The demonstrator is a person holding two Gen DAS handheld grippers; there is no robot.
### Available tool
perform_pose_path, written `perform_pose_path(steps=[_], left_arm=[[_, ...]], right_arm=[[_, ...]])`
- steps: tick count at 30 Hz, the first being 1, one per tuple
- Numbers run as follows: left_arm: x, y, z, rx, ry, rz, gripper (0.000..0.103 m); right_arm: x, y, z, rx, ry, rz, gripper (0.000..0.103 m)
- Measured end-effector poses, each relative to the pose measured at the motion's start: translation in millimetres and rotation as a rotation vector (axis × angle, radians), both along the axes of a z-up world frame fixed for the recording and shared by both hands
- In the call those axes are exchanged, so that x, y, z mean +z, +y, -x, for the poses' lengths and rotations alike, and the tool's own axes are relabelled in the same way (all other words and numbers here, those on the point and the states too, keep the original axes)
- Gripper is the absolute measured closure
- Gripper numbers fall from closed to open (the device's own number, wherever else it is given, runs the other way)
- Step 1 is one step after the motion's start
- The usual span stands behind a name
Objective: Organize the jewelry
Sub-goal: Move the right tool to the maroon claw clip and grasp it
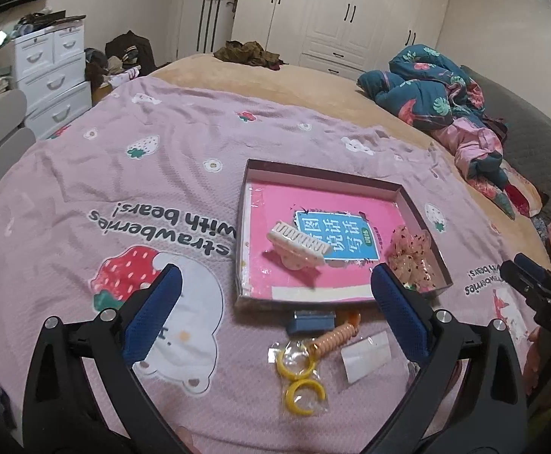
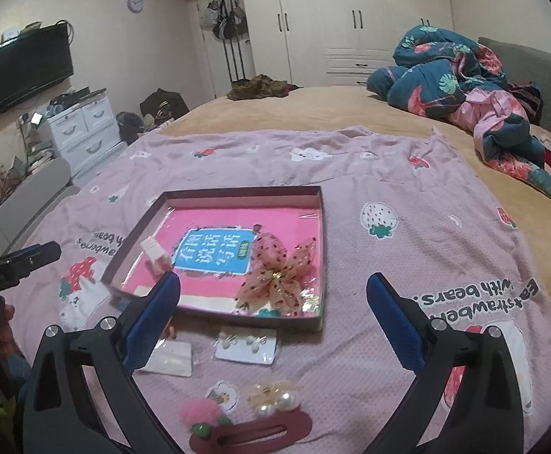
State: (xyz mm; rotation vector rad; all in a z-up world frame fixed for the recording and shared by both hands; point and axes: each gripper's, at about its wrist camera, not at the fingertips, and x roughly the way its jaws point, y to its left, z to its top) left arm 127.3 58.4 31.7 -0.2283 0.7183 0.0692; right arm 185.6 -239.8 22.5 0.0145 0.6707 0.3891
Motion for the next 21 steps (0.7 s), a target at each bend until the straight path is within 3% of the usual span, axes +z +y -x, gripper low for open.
perform_pose_path(steps=[21], left_arm=[[-12, -2, 59, 0.004, 0.017, -0.029, 0.009]], right_arm=[[-19, 32, 61, 0.112, 0.045, 0.034, 0.004]])
